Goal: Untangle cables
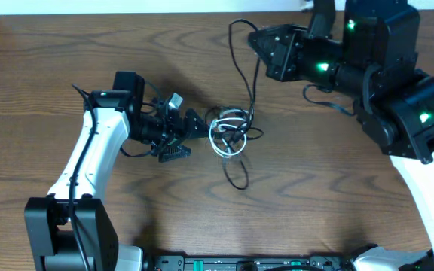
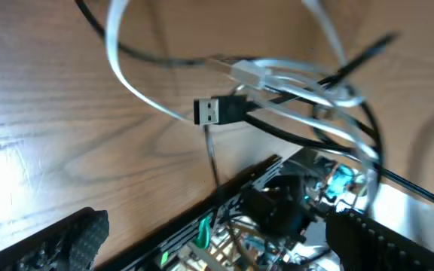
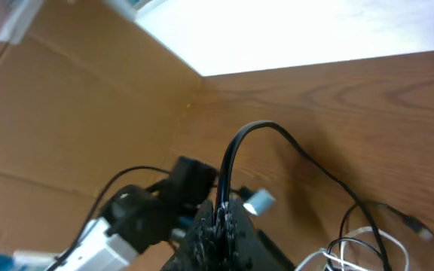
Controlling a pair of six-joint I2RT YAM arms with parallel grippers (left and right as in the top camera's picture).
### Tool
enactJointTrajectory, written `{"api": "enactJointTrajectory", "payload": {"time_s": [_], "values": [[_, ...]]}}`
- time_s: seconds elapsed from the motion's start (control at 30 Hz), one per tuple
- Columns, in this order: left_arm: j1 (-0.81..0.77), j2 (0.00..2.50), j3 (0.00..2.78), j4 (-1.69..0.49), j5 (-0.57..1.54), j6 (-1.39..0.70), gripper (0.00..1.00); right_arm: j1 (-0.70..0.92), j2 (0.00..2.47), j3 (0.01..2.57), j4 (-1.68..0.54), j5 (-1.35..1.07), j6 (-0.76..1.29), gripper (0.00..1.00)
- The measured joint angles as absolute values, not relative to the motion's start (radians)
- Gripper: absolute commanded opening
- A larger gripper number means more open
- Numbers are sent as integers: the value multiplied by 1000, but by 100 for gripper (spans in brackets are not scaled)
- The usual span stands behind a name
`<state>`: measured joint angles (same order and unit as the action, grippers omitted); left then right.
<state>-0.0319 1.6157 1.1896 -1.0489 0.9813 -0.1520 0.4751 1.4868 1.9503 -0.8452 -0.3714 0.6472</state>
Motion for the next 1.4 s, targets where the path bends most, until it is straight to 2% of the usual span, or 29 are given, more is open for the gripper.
{"api": "enactJointTrajectory", "payload": {"time_s": [0.17, 0.37, 0.5, 0.7, 0.73, 0.8, 0.83, 0.93, 0.97, 1.0, 1.03, 1.07, 1.1, 1.13, 1.23, 1.37, 1.4], "values": [[54, 1616, 1190, -1040, 1102, -125, 98, 419, 1491, 1950, -850, -491, 614, 1], [16, 1616, 1190, -1034, 1166, -122, 98, 419, 1491, 1950, -800, -558, 618, 1], [-47, 1616, 1190, -981, 1140, -156, 98, 419, 1492, 1949, -775, -603, 678, 1], [-113, 1616, 1190, -915, 988, -291, 98, 419, 1493, 1949, -706, -716, 709, 1], [-132, 1616, 1190, -907, 956, -312, 91, 419, 1493, 1949, -706, -728, 712, 1], [-162, 1616, 1190, -899, 878, -358, 65, 419, 1494, 1949, -705, -748, 716, 1], [-172, 1616, 1190, -899, 848, -381, 59, 419, 1494, 1949, -701, -760, 717, 1], [-204, 1616, 1190, -899, 668, -452, 31, 419, 1495, 1949, -677, -790, 720, 1], [-210, 1616, 1190, -900, 641, -472, 13, 419, 1495, 1949, -671, -795, 724, 1], [-219, 1616, 1190, -900, 609, -479, 8, 418, 1495, 1949, -665, -798, 728, 1], [-225, 1617, 1190, -900, 588, -494, 8, 418, 1495, 1949, -657, -801, 732, 1], [-232, 1618, 1190, -900, 564, -500, 15, 415, 1495, 1949, -647, -805, 739, 1], [-237, 1621, 1190, -900, 547, -508, 36, 408, 1495, 1949, -638, -810, 749, 1], [-237, 1623, 1190, -900, 542, -518, 52, 396, 1495, 1949, -638, -813, 754, 1], [-233, 1628, 1190, -913, 565, -523, 53, 363, 1495, 1949, -685, -810, 715, 1], [-186, 1628, 1190, -915, 710, -488, 84, 323, 1495, 1948, -871, -709, 654, 1], [-165, 1629, 1190, -916, 760, -476, 84, 318, 1497, 1948, -889, -690, 648, 1]]}}
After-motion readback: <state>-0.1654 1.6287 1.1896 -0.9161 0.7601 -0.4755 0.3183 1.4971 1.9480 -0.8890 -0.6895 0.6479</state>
